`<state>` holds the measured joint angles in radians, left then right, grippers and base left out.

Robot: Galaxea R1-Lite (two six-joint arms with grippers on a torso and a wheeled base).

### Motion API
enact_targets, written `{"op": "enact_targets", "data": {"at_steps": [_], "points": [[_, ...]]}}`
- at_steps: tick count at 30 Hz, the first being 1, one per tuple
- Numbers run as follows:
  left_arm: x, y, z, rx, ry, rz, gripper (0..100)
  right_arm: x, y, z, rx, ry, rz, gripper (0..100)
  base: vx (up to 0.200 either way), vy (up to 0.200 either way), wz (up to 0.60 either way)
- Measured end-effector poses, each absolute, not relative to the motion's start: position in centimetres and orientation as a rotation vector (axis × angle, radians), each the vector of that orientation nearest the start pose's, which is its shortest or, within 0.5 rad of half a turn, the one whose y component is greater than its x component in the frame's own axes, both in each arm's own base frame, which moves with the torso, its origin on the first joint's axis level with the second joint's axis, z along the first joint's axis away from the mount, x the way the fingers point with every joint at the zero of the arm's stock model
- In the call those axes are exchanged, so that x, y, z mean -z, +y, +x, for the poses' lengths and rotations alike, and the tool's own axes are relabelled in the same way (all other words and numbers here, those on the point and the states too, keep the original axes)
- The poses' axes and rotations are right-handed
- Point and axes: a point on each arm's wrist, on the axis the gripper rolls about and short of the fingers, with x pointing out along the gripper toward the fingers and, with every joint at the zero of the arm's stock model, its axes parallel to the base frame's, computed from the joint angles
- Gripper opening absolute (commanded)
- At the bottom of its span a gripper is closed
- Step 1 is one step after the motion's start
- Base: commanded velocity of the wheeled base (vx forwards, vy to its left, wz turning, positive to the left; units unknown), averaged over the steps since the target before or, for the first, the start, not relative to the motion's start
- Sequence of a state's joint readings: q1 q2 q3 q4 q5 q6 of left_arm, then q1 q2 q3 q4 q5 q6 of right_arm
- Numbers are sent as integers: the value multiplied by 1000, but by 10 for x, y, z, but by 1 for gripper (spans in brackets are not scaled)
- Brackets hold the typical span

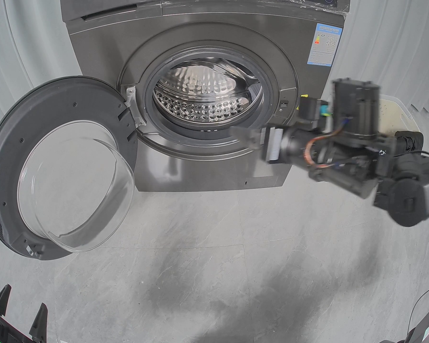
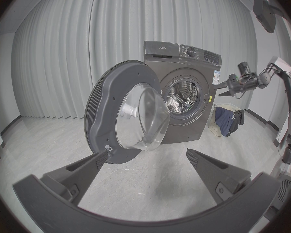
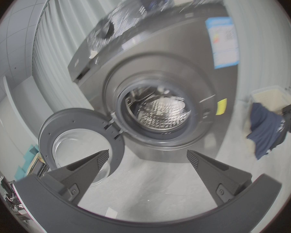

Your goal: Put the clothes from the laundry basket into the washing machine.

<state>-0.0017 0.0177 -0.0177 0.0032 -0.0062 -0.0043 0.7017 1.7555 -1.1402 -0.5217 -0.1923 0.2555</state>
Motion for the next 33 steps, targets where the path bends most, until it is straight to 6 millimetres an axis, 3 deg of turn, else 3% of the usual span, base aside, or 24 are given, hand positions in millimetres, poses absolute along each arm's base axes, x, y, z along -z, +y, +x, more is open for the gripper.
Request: {"op": "enact_targets", "data": {"at_steps": [9, 13, 16, 24, 33], "points": [[-80, 0, -23, 7, 3, -4, 100, -272, 105, 193, -344, 19, 177, 100, 0, 0, 0], [-80, 0, -23, 7, 3, -4, 100, -264, 64, 150, -264, -37, 146, 100, 0, 0, 0], [-80, 0, -23, 7, 3, -4, 100, -243, 40, 117, -202, -56, 114, 100, 0, 0, 0], [-80, 0, -23, 8, 3, -4, 100, -179, 7, 48, -75, -102, 60, 100, 0, 0, 0], [-80, 0, -23, 10, 3, -3, 100, -143, -1, 18, 21, -159, 48, 100, 0, 0, 0]]}}
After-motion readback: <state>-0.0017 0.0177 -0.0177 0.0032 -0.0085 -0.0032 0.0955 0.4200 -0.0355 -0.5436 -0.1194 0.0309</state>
